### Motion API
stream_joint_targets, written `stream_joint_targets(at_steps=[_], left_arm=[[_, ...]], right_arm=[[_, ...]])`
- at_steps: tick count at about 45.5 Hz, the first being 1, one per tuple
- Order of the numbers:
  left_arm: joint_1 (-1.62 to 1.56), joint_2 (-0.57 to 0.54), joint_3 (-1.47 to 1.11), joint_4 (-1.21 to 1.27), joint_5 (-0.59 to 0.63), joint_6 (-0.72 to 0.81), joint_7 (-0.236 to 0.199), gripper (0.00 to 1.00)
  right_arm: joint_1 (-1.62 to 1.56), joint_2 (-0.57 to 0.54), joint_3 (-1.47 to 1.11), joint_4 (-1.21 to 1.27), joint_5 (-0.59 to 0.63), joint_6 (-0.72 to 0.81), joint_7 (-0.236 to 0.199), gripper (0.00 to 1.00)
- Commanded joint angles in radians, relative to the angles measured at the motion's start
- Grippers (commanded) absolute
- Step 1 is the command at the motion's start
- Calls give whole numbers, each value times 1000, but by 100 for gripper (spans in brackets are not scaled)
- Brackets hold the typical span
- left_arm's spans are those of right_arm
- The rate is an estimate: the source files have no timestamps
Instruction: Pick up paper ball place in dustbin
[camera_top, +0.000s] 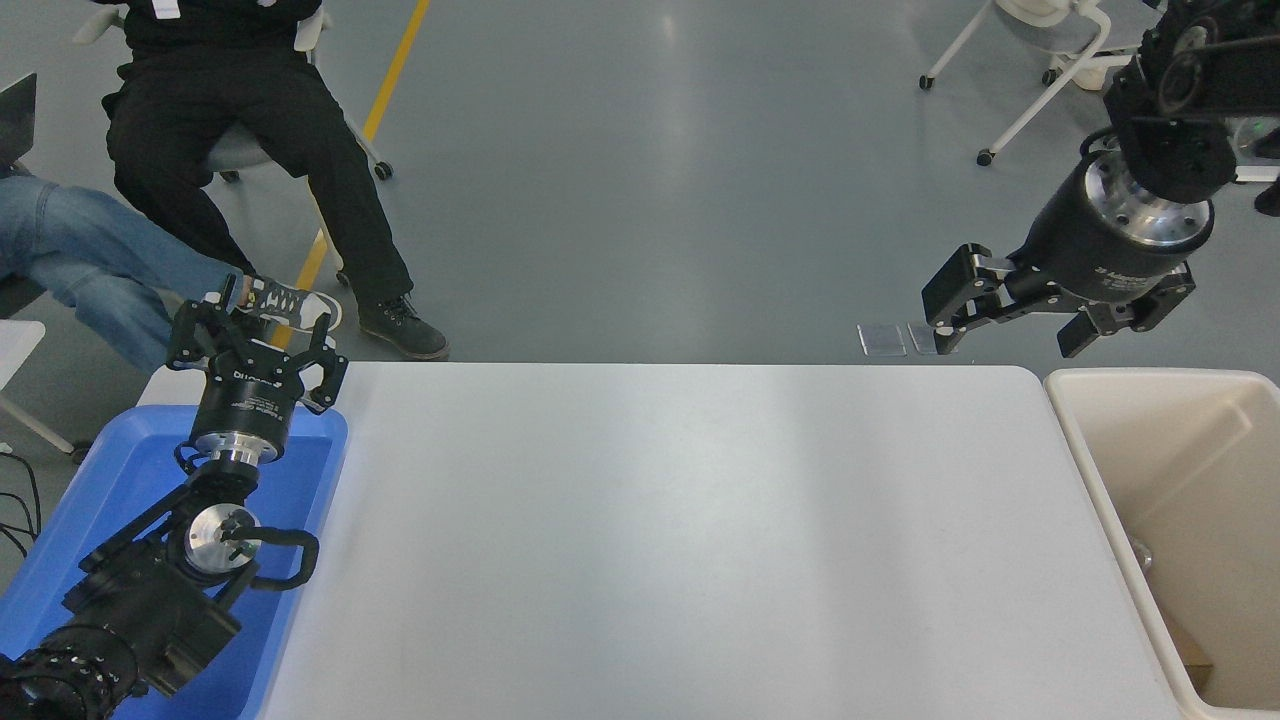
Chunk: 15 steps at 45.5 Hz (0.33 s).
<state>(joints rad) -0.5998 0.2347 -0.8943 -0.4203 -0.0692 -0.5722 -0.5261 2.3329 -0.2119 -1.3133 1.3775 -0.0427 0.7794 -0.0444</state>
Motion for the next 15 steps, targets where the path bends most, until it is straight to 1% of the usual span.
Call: stream_joint_targets(at_steps=[1, 15], left_arm=[[0, 2, 0, 0, 0, 0, 0, 99], [0, 2, 0, 0, 0, -2, 0, 99]], right_arm=[[3, 34, 6, 5, -2, 6, 0, 100], [45, 25, 43, -3, -2, 6, 0, 100]])
